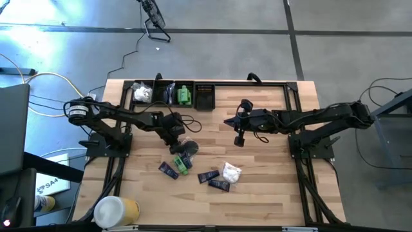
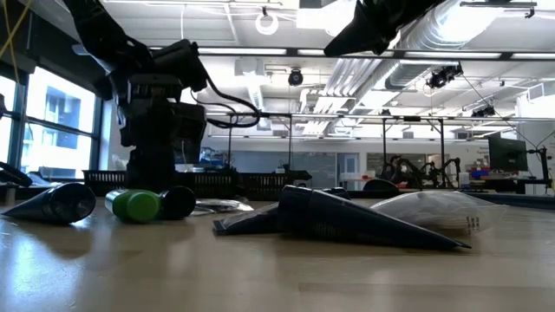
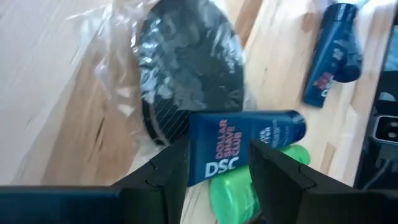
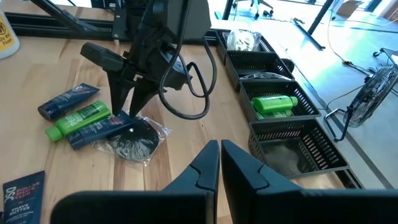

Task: Pick & Place Travel size toiletries
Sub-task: Put the shave cream into the right black bin

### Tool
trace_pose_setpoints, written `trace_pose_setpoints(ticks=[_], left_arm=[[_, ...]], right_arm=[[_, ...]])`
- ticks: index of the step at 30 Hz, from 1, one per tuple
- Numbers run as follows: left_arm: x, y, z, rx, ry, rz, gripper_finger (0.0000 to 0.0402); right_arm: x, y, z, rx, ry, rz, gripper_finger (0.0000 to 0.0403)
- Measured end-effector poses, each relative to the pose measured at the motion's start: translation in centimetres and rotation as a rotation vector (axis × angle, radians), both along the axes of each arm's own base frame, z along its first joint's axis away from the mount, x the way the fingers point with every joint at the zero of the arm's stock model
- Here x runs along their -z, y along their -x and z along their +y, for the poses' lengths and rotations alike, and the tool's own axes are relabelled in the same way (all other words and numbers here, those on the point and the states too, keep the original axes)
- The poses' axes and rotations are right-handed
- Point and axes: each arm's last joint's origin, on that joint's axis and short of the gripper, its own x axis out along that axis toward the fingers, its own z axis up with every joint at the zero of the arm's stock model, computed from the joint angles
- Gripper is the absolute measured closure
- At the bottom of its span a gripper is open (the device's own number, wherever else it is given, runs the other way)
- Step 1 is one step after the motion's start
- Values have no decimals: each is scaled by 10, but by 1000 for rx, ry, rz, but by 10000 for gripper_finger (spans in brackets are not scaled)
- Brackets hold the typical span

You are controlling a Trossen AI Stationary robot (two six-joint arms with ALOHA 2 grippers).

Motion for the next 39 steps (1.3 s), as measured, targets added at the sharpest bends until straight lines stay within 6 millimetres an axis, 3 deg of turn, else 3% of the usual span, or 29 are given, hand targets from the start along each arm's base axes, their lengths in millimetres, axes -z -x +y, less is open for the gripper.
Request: trace_pose_setpoints(ticks=[11,23,27,34,39], left_arm=[[14,-3,0,5,24,51,245],[14,-4,-2,49,90,29,251],[14,-4,-2,55,98,28,286],[14,-4,-2,81,98,15,384],[13,-4,-3,121,89,-8,395]], right_arm=[[0,0,0,0,0,1,392],[1,0,0,2,-3,4,392],[1,0,0,2,-3,4,392],[1,0,0,2,-3,4,392],[1,0,0,2,-3,4,392]])
